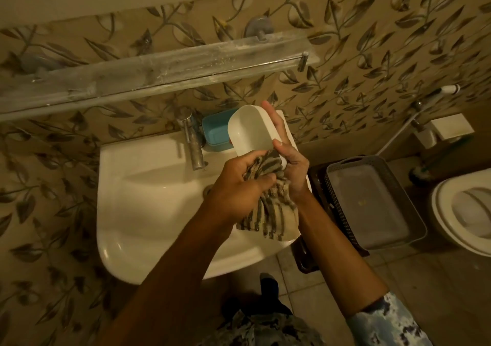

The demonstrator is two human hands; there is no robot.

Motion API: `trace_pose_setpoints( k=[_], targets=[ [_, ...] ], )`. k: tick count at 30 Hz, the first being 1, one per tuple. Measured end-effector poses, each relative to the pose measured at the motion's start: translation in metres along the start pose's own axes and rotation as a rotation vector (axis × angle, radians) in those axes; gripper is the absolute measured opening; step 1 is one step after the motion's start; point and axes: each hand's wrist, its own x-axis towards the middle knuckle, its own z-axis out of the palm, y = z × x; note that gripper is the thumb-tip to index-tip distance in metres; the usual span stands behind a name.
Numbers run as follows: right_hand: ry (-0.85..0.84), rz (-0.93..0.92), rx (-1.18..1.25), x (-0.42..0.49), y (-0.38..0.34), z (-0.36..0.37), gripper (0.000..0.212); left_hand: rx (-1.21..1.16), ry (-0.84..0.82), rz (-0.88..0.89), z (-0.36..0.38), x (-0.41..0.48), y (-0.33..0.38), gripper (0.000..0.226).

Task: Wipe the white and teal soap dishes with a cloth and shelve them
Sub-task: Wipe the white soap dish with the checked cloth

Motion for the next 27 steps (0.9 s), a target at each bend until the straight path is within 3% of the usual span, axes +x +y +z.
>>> trace_pose_setpoints(
  k=[5,8,12,14,17,21,27],
  targets=[
    [0.004,0.025,-0.009,0.002,-0.003,-0.004,0.062,0.66,0.125,0.365,0.006,-0.008,-0.031,0.062],
    [0.041,0.051,0.025,0.002,0.0,-0.006,0.064,1.039,0.178,0.384,-0.002,-0.004,-0.038,0.072],
    [0.057,0.058,-0.006,0.001,0.004,-0.006,0.062,1.14,0.209,0.376,-0.005,-0.001,-0.038,0.067],
    [0.07,0.049,-0.073,0.001,0.005,-0.005,0.06,1.007,0.209,0.336,0.002,-0.004,-0.039,0.061],
    [0.058,0.029,-0.162,-0.001,0.01,-0.005,0.061,0.588,0.152,0.216,0.008,-0.004,-0.029,0.044],
    [0.006,-0.002,-0.196,-0.007,0.018,-0.008,0.057,0.105,0.002,-0.119,-0.004,0.006,-0.004,0.023],
    [-0.051,0.042,-0.171,-0.01,0.019,0.0,0.06,-0.504,-0.063,-0.423,-0.029,0.017,0.004,0.019]
  ],
)
